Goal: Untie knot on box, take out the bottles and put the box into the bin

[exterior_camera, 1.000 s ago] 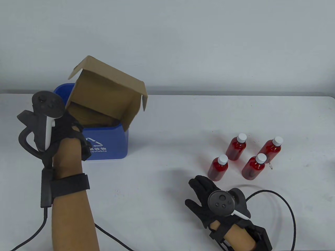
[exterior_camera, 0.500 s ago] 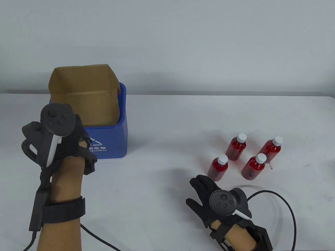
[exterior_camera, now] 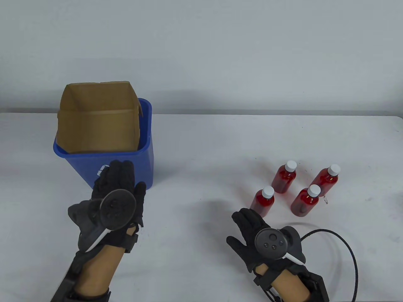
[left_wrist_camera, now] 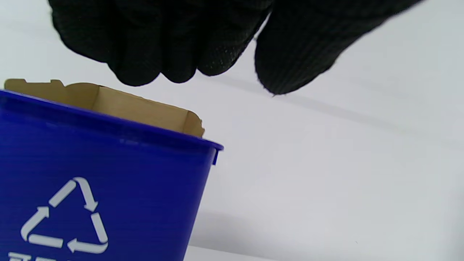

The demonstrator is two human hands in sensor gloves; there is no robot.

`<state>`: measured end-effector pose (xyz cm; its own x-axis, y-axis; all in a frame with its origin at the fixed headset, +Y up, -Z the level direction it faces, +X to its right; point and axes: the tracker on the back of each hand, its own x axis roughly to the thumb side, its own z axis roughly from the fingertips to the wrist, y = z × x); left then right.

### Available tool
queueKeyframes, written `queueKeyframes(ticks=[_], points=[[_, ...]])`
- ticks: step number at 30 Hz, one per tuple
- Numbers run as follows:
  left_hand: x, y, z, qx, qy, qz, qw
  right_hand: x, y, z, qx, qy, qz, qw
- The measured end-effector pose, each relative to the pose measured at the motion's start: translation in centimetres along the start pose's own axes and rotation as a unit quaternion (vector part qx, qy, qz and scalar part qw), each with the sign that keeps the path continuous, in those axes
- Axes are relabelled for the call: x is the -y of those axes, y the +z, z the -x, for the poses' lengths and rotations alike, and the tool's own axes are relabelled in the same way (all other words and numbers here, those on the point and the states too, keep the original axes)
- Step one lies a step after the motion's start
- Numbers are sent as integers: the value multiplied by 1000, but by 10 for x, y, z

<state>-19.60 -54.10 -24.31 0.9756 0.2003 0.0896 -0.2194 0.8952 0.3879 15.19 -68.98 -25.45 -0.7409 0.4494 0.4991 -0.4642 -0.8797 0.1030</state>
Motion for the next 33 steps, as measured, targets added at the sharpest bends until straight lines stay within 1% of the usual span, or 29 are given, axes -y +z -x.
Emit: queueKeyframes(ticks=[6, 9, 11, 15, 18, 19, 22, 24, 25, 27, 33], points=[[28, 24, -5, 31, 29, 2, 999, 0, 0, 0, 0, 1, 3, 1000], [45, 33, -7, 48, 59, 14, 997, 1, 0, 1, -2, 3, 4, 1000], [56, 39, -9, 61, 64, 23, 996, 1, 0, 1, -3, 4, 6, 1000], [77, 49, -9, 80, 58, 10, 995, 0, 0, 1, -8, 10, 5, 1000], [96, 56, -8, 90, 72, 26, 993, -1, -1, 1, -9, 15, 3, 1000], [105, 60, -9, 93, 80, 33, 992, -1, -1, 0, -9, 19, 2, 1000], [126, 69, -11, 103, 74, 44, 991, -2, -1, -2, -7, 29, 3, 1000], [133, 70, -13, 106, 88, 90, 986, -3, -2, -3, -7, 37, 3, 999], [134, 72, -16, 112, 94, 87, 985, -5, -2, -4, -5, 40, 0, 999], [134, 75, -22, 130, 73, 73, 986, -7, -3, -6, -4, 46, -5, 999], [143, 79, -34, 148, 60, 99, 982, -12, -6, -11, -6, 58, -14, 998]])
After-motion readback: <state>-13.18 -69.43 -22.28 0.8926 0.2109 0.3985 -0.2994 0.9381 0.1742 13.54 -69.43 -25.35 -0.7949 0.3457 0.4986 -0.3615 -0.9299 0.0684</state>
